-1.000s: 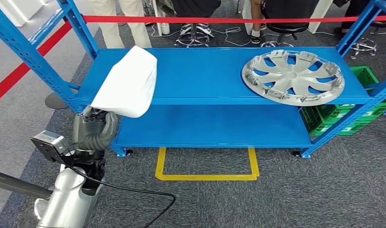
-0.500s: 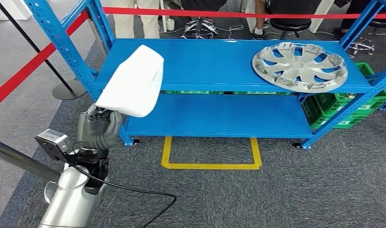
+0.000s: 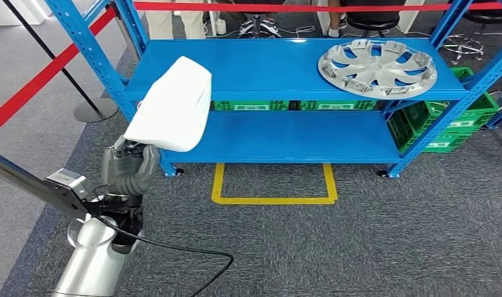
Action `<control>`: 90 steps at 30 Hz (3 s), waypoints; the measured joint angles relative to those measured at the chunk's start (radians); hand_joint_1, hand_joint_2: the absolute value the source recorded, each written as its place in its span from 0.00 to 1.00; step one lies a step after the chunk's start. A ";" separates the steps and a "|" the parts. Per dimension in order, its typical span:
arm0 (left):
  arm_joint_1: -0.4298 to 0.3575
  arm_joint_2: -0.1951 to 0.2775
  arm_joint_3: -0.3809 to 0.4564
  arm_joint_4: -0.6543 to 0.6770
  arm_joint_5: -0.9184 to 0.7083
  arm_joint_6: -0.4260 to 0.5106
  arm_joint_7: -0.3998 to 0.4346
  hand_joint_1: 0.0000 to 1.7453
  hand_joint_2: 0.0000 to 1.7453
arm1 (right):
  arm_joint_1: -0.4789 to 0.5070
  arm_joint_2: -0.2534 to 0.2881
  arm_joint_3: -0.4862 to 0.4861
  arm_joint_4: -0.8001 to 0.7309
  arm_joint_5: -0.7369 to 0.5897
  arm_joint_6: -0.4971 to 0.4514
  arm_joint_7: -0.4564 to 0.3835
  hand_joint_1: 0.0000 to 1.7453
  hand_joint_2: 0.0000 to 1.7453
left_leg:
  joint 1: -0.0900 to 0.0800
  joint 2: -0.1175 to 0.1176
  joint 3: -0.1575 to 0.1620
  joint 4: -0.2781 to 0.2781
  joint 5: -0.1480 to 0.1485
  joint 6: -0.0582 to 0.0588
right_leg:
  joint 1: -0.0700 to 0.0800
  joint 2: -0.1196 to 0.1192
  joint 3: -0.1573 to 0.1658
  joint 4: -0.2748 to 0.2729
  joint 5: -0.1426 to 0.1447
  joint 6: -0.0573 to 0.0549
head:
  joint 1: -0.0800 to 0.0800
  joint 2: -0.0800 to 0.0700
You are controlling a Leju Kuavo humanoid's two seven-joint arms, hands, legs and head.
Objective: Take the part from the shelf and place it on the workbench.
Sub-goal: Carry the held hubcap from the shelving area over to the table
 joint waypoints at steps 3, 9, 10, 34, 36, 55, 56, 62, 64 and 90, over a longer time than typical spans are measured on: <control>-0.005 -0.009 -0.006 0.007 -0.002 0.007 0.000 1.00 1.00 | -0.003 0.002 -0.009 -0.001 -0.005 -0.006 -0.001 0.00 0.00 | 0.001 -0.029 0.108 -0.156 -0.055 0.018 | 0.001 0.020 -0.025 0.012 0.028 0.017 | 0.000 0.000; -0.006 -0.016 -0.016 0.023 -0.004 0.023 0.009 1.00 1.00 | 0.005 0.002 -0.021 -0.001 0.001 -0.011 0.001 0.00 0.00 | -0.004 0.030 0.085 -0.160 -0.030 0.060 | -0.007 -0.002 -0.116 0.206 -0.082 0.043 | 0.013 0.000; -0.003 -0.016 -0.017 0.025 -0.004 0.026 0.012 1.00 1.00 | 0.006 0.001 -0.023 -0.001 0.002 -0.002 -0.003 0.00 0.00 | -0.005 0.040 0.078 -0.160 -0.025 0.061 | -0.007 -0.005 -0.138 0.271 -0.113 0.046 | 0.014 0.000; -0.021 -0.026 -0.021 0.073 -0.004 0.231 0.130 1.00 1.00 | 0.006 0.004 -0.052 -0.001 0.015 -0.080 -0.002 0.00 0.00 | 0.001 -0.054 0.032 -0.141 -0.006 0.030 | -0.001 0.123 0.001 0.020 -0.006 0.017 | 0.005 0.000; -0.028 -0.026 -0.026 0.079 -0.011 0.230 0.134 1.00 1.00 | 0.010 0.005 -0.055 -0.001 0.017 -0.081 -0.001 0.00 0.00 | 0.002 -0.029 0.031 -0.142 0.000 0.044 | -0.001 0.113 -0.011 0.025 -0.007 0.028 | 0.007 0.000; -0.055 0.008 -0.047 0.126 -0.024 0.115 0.125 1.00 1.00 | 0.006 0.007 -0.066 -0.001 0.031 -0.052 -0.031 0.00 0.00 | -0.006 0.040 -0.044 0.052 -0.128 0.011 | -0.001 0.008 0.022 0.026 -0.031 -0.012 | 0.017 0.000; -0.052 0.010 -0.047 0.127 -0.030 0.119 0.128 1.00 1.00 | 0.007 0.005 -0.066 -0.001 0.032 -0.044 -0.031 0.00 0.00 | -0.006 0.034 -0.077 0.114 -0.148 0.010 | -0.001 0.022 0.021 0.026 -0.030 -0.013 | 0.015 0.000; -0.049 0.015 -0.046 0.130 -0.041 0.150 0.139 1.00 1.00 | 0.010 -0.003 -0.069 -0.001 0.033 -0.053 -0.026 0.00 0.00 | 0.009 -0.044 -0.006 -0.090 0.001 0.008 | -0.006 0.113 0.012 0.035 -0.026 0.005 | 0.013 0.000; -0.048 0.012 -0.043 0.131 -0.037 0.184 0.150 1.00 1.00 | 0.010 -0.002 -0.072 -0.001 0.033 -0.079 -0.027 0.00 0.00 | 0.011 -0.067 0.007 -0.125 0.002 0.014 | -0.008 0.136 0.001 0.036 -0.022 0.019 | 0.012 0.000; -0.007 0.031 0.046 0.139 0.174 0.193 0.132 1.00 1.00 | 0.007 0.008 -0.080 -0.001 0.071 -0.115 -0.058 0.00 0.00 | 0.000 0.018 -0.088 0.077 -0.065 0.002 | -0.005 0.075 0.022 0.036 -0.036 -0.011 | 0.018 0.000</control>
